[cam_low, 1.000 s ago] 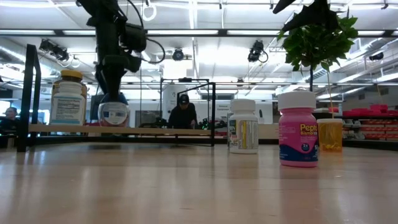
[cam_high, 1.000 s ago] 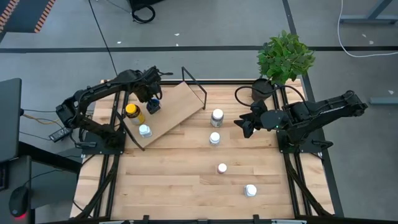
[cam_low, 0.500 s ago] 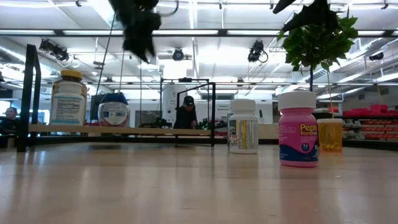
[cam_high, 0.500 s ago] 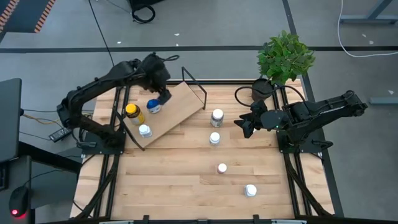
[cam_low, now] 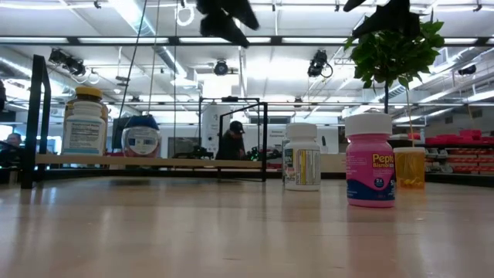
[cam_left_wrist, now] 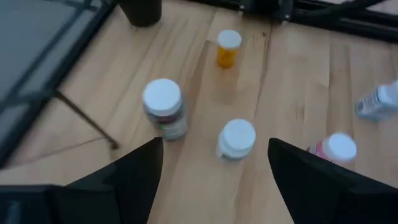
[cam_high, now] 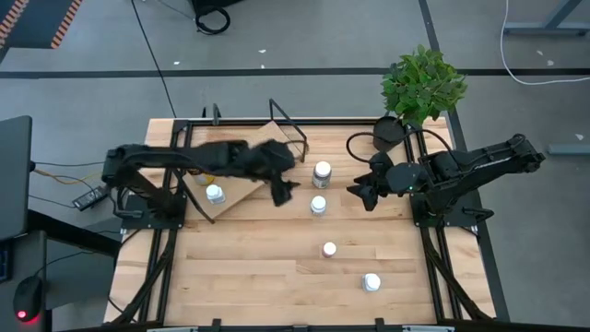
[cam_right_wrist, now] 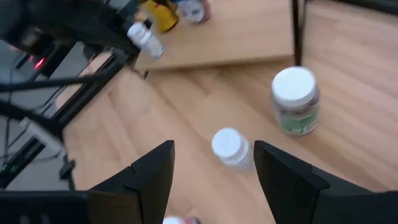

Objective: Pick and place medicine bottles onto shelf by color
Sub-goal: Put the yellow medicine bottle on the shelf

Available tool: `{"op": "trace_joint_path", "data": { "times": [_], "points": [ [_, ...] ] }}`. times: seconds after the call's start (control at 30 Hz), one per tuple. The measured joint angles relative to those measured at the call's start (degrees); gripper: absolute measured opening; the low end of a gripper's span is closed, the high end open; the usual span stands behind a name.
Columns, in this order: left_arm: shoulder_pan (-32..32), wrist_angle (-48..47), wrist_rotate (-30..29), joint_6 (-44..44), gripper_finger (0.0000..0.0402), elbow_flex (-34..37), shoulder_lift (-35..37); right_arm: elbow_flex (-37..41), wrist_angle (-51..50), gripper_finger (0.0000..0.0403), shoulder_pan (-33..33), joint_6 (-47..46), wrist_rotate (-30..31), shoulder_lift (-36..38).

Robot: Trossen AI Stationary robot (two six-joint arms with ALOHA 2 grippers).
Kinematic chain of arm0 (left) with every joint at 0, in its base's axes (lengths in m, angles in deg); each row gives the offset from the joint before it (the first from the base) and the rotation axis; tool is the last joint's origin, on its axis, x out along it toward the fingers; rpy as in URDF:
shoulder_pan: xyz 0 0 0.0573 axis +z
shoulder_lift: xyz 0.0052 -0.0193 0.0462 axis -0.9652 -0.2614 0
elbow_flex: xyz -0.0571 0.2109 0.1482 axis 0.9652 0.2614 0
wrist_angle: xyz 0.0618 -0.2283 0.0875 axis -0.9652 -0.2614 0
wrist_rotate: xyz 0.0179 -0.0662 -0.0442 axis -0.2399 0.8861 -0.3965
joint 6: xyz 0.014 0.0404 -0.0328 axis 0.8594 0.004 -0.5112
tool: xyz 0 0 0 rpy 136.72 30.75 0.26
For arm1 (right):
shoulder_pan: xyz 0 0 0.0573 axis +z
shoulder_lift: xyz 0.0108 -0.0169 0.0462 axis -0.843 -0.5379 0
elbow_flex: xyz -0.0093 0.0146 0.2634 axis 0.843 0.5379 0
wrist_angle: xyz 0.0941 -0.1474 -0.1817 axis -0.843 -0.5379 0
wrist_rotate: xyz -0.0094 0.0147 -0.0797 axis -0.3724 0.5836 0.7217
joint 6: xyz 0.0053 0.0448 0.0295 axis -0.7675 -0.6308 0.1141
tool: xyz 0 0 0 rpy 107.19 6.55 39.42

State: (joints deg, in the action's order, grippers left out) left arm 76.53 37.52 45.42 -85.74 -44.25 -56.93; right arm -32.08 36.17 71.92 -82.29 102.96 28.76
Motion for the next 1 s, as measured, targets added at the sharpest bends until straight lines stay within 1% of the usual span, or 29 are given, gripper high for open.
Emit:
{"op": "trace_joint_path", "data": {
  "times": [0.07, 0.13, 0.23, 0.43, 0.57, 0.73, 0.87, 1.0],
  "points": [
    [-0.51, 1.45, -0.14, -4.01, 0.0293, 0.01, -2.94, 0.02, -0.07, 0.0228, 0.00, 0.40, -2.07, 0.40],
    [-0.94, 2.62, -0.21, -6.02, 0.0293, 0.09, -5.65, 0.00, -0.09, 0.0228, 0.04, 0.40, -3.93, 0.90],
    [-2.00, 6.52, -0.25, -5.85, 0.0293, 0.09, -9.36, 0.00, -0.13, 0.0228, 1.02, 0.40, -5.18, 1.82],
    [-4.91, 15.77, 0.00, -3.95, 0.0293, 0.09, -14.85, 0.00, -0.20, 0.0228, 3.99, 0.55, -5.15, 3.33],
    [-5.70, 15.12, 0.07, -2.75, 0.0300, 0.09, -17.21, 0.00, -0.32, 0.0228, 5.35, 0.29, -5.02, 3.45],
    [-5.06, 14.82, -0.03, -4.27, 0.0324, 0.09, -19.36, 0.00, -0.48, 0.0228, 6.37, -1.68, -2.54, 3.48],
    [-4.43, 15.38, -0.01, -4.29, 0.0341, 0.09, -20.91, 0.00, -0.46, 0.0228, 6.36, -2.85, -1.94, 3.48],
    [-4.41, 15.43, 0.27, -4.19, 0.0345, 0.10, -21.93, 0.00, -0.44, 0.0228, 6.36, -3.55, -1.92, 3.48]
  ]
}}
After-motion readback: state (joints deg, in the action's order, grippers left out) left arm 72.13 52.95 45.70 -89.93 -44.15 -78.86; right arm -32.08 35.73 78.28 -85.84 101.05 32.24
